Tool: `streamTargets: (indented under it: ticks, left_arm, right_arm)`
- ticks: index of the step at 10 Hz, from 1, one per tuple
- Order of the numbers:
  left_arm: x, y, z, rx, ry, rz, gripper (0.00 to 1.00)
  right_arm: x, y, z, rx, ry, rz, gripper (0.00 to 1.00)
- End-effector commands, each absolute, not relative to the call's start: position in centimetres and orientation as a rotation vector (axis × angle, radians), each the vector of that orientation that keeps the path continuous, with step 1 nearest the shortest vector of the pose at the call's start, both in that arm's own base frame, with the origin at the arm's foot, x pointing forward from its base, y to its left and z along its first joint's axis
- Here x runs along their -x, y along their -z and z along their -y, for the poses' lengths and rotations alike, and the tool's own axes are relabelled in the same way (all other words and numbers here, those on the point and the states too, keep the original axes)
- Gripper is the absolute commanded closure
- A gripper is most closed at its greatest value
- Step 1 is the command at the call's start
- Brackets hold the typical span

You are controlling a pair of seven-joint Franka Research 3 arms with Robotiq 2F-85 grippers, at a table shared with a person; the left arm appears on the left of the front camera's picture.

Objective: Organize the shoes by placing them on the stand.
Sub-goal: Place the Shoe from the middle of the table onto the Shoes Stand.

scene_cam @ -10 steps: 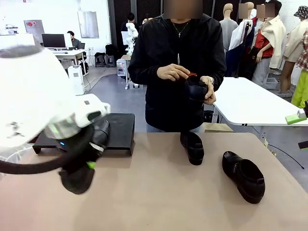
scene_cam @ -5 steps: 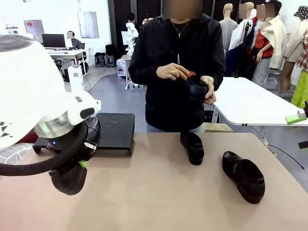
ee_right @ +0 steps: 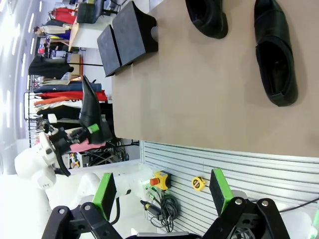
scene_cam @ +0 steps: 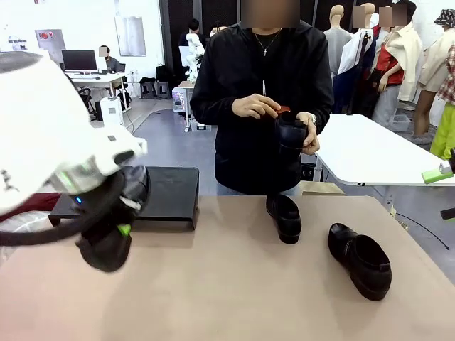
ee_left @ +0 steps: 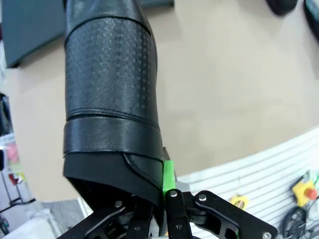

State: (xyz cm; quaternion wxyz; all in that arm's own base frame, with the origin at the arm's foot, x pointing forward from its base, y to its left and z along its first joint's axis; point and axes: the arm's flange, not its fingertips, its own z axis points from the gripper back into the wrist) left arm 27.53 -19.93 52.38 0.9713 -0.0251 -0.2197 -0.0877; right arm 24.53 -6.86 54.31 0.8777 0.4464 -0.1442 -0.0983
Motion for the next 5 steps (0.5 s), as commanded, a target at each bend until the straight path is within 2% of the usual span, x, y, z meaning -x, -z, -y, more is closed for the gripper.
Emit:
streamTargets:
  ticks: [1, 2, 3, 5]
  left_arm:
    - [-33.8, -55.0, 12.5, 0.143, 0.209, 0.539, 1.0]
    - [-38.8, -54.4, 8.0, 0.056, 0.224, 0.55, 1.0]
    - [-42.6, -53.7, 4.7, 0.084, 0.201, 0.56, 1.0]
    - [-47.5, -53.5, -0.6, -0.005, 0.152, 0.571, 1.0]
  right_arm:
    - [-24.7, -54.7, 6.8, -0.961, 0.195, 0.314, 0.0]
    - [-24.7, -54.7, 6.8, -0.961, 0.195, 0.314, 0.0]
    - [-24.7, -54.7, 6.8, -0.961, 0.195, 0.314, 0.0]
    - [-24.7, -54.7, 6.8, -0.961, 0.195, 0.314, 0.0]
